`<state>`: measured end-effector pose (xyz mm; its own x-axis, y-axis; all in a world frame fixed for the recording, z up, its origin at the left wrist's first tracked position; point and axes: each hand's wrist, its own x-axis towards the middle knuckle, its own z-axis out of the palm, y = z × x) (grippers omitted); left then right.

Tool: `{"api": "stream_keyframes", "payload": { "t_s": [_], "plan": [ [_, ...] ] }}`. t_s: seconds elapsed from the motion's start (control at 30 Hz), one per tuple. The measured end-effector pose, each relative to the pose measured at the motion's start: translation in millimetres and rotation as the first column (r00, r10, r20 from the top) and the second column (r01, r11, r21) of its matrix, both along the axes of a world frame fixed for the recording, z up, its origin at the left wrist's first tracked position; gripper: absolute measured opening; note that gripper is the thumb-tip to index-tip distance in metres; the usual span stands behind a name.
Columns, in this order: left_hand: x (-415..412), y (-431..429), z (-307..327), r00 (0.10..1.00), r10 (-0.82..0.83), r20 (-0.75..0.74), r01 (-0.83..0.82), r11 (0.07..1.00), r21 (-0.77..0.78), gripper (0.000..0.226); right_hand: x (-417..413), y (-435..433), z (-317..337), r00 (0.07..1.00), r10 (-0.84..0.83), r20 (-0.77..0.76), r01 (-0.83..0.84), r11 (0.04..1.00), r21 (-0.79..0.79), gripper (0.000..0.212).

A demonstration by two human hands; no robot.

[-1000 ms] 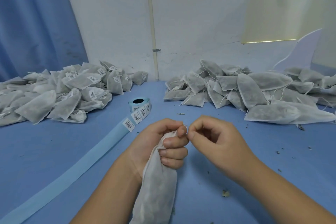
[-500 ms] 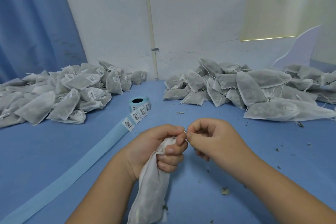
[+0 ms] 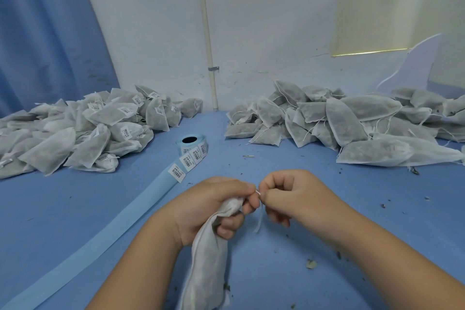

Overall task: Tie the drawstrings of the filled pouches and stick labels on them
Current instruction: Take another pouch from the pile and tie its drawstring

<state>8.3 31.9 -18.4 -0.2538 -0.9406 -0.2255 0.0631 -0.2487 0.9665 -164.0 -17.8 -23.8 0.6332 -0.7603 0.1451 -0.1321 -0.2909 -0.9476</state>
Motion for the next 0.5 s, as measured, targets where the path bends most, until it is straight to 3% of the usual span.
{"api": "stream_keyframes", "payload": {
  "t_s": [0.13, 0.33, 0.5],
  "plan": [
    [-4, 3, 6, 0.992, 0.096, 0.085, -0.095, 0.995, -0.017, 0.017, -4, -5, -2, 0.999, 0.044, -0.024, -0.044, 0.999, -0.005, 0.007],
    [-10, 3, 7, 0.963, 0.215, 0.162, -0.205, 0.976, -0.074, 0.034, -7, -11, -4, 0.995, 0.086, -0.048, -0.086, 0.996, -0.008, 0.009],
    [-6, 3, 6, 0.957, 0.243, 0.16, -0.228, 0.968, -0.107, 0.021, -8, -13, -2, 0.996, 0.089, -0.022, -0.089, 0.996, -0.007, 0.012]
  ]
}}
